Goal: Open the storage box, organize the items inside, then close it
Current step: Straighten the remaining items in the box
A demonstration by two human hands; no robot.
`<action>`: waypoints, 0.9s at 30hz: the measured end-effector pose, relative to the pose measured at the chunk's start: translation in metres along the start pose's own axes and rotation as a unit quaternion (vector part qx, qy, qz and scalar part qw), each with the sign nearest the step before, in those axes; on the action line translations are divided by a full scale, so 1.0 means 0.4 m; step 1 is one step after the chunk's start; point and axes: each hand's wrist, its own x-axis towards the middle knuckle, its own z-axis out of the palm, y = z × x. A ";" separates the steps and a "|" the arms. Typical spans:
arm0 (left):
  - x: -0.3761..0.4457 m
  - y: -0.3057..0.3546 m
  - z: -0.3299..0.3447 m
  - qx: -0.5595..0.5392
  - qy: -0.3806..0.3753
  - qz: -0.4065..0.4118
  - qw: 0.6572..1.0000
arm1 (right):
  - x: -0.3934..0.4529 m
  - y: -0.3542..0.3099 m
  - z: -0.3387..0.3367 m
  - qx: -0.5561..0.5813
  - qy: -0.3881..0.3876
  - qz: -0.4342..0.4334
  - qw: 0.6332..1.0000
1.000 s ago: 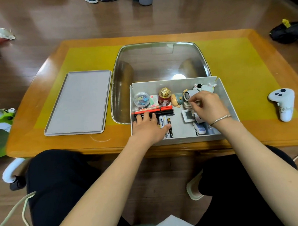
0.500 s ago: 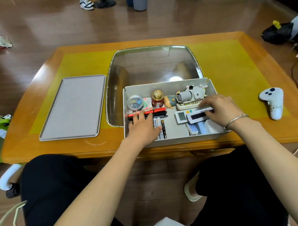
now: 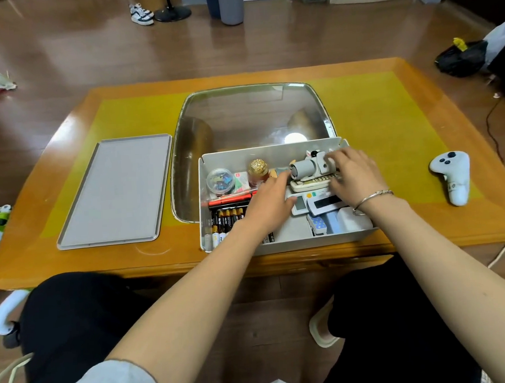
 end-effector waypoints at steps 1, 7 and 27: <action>0.006 0.002 0.001 -0.008 0.013 0.004 1.000 | 0.015 -0.004 -0.001 -0.001 0.001 0.005 1.000; 0.070 0.031 -0.003 0.003 0.034 0.002 0.999 | 0.071 -0.016 -0.001 -0.080 -0.079 0.027 0.993; -0.037 -0.028 -0.105 -0.066 0.114 0.023 0.991 | 0.030 -0.063 -0.027 0.132 -0.064 -0.122 0.982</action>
